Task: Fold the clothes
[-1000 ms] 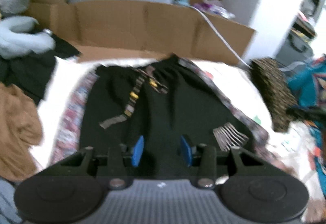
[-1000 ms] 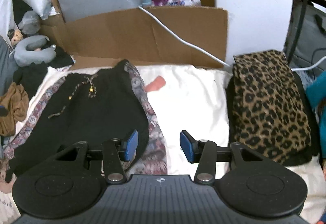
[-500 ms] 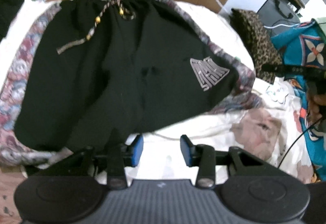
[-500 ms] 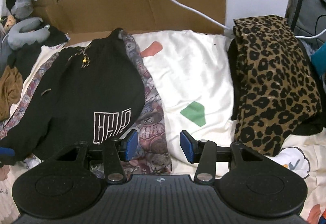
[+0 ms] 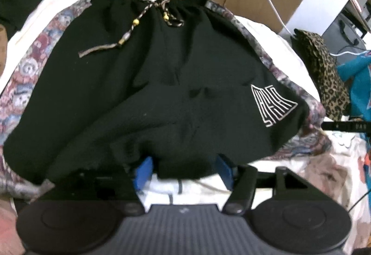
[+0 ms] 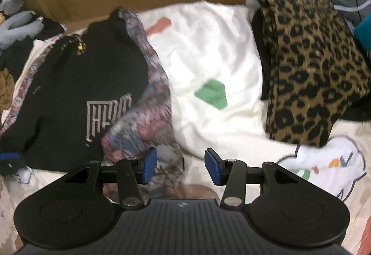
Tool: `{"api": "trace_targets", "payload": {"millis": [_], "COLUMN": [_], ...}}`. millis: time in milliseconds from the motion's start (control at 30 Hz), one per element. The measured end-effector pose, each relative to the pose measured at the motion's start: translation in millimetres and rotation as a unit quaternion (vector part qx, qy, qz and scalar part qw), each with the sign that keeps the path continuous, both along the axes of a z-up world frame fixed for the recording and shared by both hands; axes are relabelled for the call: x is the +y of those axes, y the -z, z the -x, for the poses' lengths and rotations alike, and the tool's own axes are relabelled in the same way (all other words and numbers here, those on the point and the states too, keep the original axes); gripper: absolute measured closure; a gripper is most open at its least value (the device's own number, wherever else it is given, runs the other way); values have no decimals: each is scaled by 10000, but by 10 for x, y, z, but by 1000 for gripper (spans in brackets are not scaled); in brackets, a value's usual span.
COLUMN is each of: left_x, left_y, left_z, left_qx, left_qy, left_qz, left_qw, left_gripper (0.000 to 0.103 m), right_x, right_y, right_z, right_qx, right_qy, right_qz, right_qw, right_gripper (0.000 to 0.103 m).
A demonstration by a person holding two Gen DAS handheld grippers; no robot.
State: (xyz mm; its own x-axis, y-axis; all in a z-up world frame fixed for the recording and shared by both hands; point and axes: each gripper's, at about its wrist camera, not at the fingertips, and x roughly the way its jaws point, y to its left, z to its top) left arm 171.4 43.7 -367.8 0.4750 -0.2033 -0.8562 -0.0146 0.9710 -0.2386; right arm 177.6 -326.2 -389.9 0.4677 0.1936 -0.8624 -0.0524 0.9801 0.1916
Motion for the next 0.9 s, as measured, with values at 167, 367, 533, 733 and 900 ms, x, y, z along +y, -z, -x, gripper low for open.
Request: {"api": "trace_targets", "payload": {"millis": [167, 367, 533, 733, 900], "left_x": [-14, 52, 110, 186, 291], "left_y": [117, 66, -121, -364, -372], "left_z": [-48, -15, 31, 77, 39], "left_qx": [101, 141, 70, -30, 41], "left_qy": [-84, -147, -97, -72, -180], "left_qz": [2, 263, 593, 1054, 1317], "left_qw": [9999, 9994, 9982, 9944, 9911], "left_gripper": [42, 89, 92, 94, 95], "right_x": [78, 164, 153, 25, -108], "right_y": [174, 256, 50, -288, -539], "right_z": [-9, -15, 40, 143, 176], "right_qx": [70, 189, 140, -33, -83], "right_qy": [-193, -488, -608, -460, -286], "right_qz": [19, -82, -99, 26, 76], "right_qw": [9998, 9986, 9980, 9989, 9995], "right_gripper": [50, 96, 101, 102, 102]}}
